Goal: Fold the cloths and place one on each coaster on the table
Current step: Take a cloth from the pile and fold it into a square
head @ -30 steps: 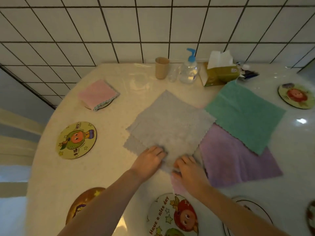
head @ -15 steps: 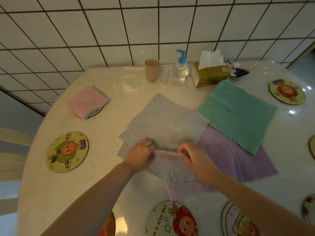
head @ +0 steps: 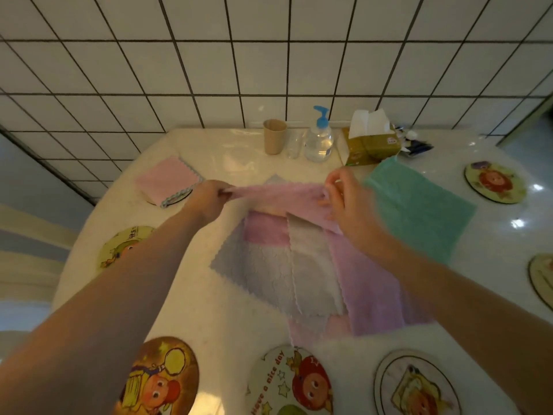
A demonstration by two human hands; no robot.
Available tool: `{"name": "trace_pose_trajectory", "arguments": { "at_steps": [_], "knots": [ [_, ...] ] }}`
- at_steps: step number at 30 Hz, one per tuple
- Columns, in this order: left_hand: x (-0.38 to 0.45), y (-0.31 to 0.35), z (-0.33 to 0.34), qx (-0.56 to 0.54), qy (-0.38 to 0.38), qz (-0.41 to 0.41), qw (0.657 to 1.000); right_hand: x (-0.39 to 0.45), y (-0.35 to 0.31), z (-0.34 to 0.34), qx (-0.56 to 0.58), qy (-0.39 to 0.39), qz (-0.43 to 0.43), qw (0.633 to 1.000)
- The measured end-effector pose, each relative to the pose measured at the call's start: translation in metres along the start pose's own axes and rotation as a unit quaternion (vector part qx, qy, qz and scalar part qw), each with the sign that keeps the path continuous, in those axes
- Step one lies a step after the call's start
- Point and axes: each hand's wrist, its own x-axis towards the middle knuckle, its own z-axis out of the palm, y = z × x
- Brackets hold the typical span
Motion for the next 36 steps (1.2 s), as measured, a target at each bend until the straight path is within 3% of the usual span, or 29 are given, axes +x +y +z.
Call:
{"name": "trace_pose_trajectory", "arguments": {
  "at_steps": [4, 7, 11, 16, 19, 21, 29, 33, 36],
  "knots": [
    [-0.011, 0.002, -0.061, -0.037, 0.086, -0.051, 0.994, 0.007, -0.048, -0.004, 0.033, 0.029, -0.064, 0.997],
    [-0.045, 0.001, -0.104, -0.003, 0.175, -0.029, 0.984, 0.0, -0.087, 0.0, 0.039, 0.02, -0.116, 0.992],
    [-0.127, -0.027, -0.142, 0.054, 0.215, -0.011, 0.975, -0.034, -0.122, 0.026, 0.07, -0.027, -0.165, 0.983],
    [-0.242, -0.087, -0.126, 0.148, 0.167, 0.028, 0.974, -0.113, -0.117, 0.078, 0.064, -0.128, -0.176, 0.974],
    [-0.313, -0.134, -0.097, 0.188, 0.137, 0.085, 0.969, -0.182, -0.106, 0.119, -0.041, -0.222, -0.179, 0.958],
    [-0.343, -0.151, -0.068, 0.209, 0.113, 0.102, 0.966, -0.212, -0.087, 0.129, -0.093, -0.262, -0.132, 0.951],
    [-0.45, -0.188, 0.0, 0.235, -0.017, 0.176, 0.956, -0.331, -0.048, 0.166, -0.203, -0.229, -0.028, 0.951],
    [-0.458, -0.197, -0.002, 0.173, -0.061, 0.097, 0.978, -0.344, -0.057, 0.165, -0.17, -0.234, 0.003, 0.957],
    [-0.446, -0.194, -0.013, -0.006, -0.06, -0.054, 0.997, -0.332, -0.063, 0.169, -0.095, -0.194, 0.076, 0.973]
  ]
}}
